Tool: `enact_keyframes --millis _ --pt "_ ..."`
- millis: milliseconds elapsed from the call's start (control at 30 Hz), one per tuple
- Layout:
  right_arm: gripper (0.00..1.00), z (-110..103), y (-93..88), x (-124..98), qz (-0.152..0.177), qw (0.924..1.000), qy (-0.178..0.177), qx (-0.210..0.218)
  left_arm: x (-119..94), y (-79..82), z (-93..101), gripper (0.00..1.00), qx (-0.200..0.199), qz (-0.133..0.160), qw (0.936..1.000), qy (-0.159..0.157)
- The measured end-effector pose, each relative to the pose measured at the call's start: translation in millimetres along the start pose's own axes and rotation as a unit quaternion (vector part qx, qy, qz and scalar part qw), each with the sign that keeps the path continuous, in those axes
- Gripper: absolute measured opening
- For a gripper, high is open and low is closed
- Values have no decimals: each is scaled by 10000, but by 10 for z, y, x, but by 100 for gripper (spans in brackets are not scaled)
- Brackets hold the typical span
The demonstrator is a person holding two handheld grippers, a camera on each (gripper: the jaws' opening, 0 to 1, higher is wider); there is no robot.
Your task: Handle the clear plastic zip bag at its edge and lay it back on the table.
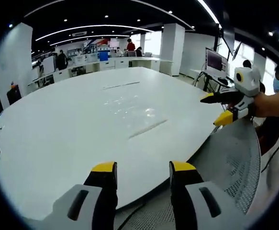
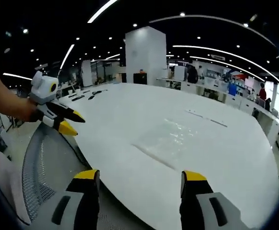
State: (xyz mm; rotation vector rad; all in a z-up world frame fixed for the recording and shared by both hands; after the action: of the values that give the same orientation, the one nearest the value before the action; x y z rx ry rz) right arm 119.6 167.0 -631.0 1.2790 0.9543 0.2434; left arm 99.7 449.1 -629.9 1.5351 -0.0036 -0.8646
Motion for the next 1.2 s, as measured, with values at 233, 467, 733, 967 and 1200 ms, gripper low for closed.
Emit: enact_keyframes --millis 233,467,733,967,1200 --pt "68 -22 3 -46 26 10000 -32 -34 35 -20 12 42 -61 145 9999 -7" --pt "70 -34 -17 -50 -68 9999 -58 -48 40 -17 -27 44 -233 267 9994 -3" --pt "74 3 -11 -20 -86 9998 -182 81 54 -41 -60 48 -324 457 9984 -77" --pt "78 42 -46 -8 -209 9989 -169 377 74 -20 -55 50 -438 592 9973 -27" --pt "78 18 -69 23 -340 9988 -185 307 89 -1 -38 51 -561 700 9960 8"
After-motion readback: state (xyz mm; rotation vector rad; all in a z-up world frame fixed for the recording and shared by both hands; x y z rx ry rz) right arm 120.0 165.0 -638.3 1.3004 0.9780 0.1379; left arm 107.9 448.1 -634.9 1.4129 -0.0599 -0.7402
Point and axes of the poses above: the point that each gripper's makers call its tool centre point, and the gripper's own axes: x roughly forward along the fingers, z roughly to its right, y roughly out of its top, the point moved 7 cm from there along -x, roughly backward along the fingers, and after that the axes turned 4 degrees about z, right-handed, at the moved point
